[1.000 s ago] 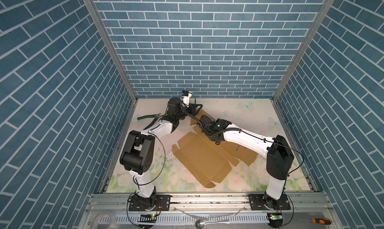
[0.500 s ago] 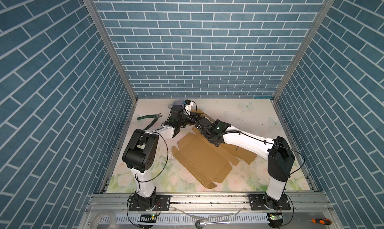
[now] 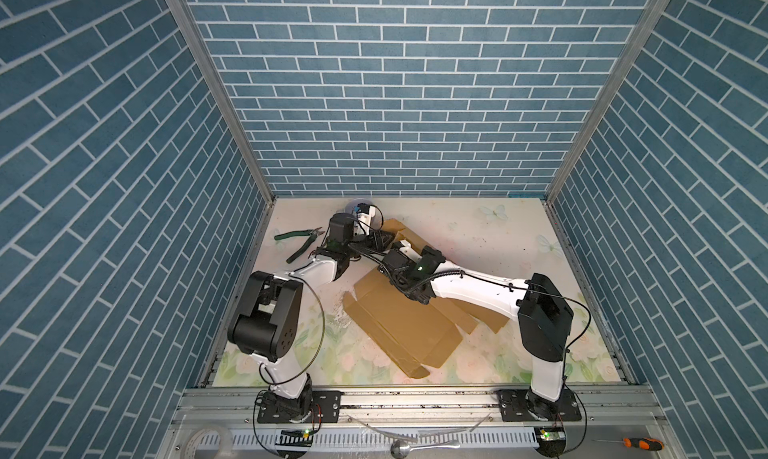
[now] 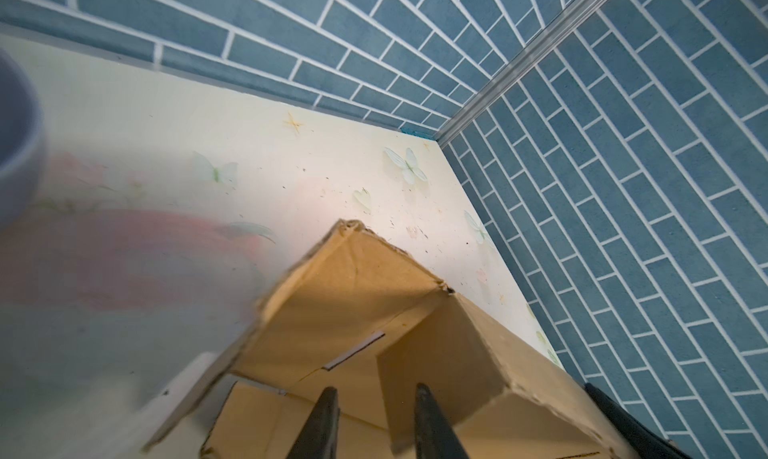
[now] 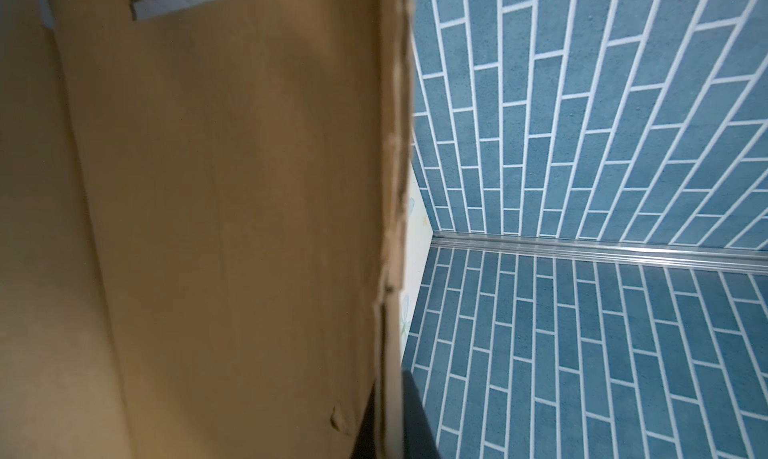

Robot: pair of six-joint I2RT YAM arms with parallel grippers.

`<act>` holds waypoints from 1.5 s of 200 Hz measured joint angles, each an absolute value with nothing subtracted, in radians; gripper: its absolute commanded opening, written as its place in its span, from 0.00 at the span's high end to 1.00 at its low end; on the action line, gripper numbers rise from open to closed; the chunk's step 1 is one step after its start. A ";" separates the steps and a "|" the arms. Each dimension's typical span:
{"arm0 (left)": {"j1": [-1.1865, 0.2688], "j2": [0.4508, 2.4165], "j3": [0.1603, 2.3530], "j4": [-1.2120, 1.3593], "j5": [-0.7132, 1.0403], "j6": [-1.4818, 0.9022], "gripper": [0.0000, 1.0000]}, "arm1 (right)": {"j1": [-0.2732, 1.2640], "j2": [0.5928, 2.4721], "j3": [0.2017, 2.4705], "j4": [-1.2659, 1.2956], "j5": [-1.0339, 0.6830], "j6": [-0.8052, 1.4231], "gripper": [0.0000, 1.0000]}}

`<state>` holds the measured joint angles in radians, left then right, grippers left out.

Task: Fold the paper box

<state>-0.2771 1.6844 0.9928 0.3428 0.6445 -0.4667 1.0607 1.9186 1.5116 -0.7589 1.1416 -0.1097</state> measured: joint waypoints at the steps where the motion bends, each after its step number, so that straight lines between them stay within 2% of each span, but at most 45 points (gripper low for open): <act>1: -0.276 1.682 0.993 0.340 0.645 -0.466 0.66 | 1.061 1.919 1.510 -0.758 1.142 -0.109 1.00; 32: -0.225 1.605 0.996 0.230 0.616 -0.386 0.63 | 1.064 1.919 1.473 -0.717 1.157 -0.111 1.00; 60: -0.200 1.620 1.047 0.105 0.571 -0.282 0.47 | 1.068 1.917 1.454 -0.682 1.156 -0.116 1.00; 83: -0.186 1.697 1.137 0.010 0.570 -0.186 0.38 | 1.068 1.913 1.435 -0.649 1.156 -0.137 1.00; 138: -0.183 1.794 1.183 -0.071 0.652 0.002 0.38 | 1.068 1.897 1.415 -0.605 1.140 -0.168 1.00; 213: -0.213 1.835 1.212 0.011 0.676 0.131 0.56 | 1.068 1.887 1.401 -0.548 1.124 -0.223 1.00; 286: -0.239 1.843 1.164 0.141 0.650 0.190 0.97 | 1.068 1.887 1.401 -0.543 1.119 -0.236 1.00; 300: -0.236 1.841 1.156 0.158 0.637 0.197 1.00 | 1.068 1.887 1.401 -0.545 1.119 -0.237 1.00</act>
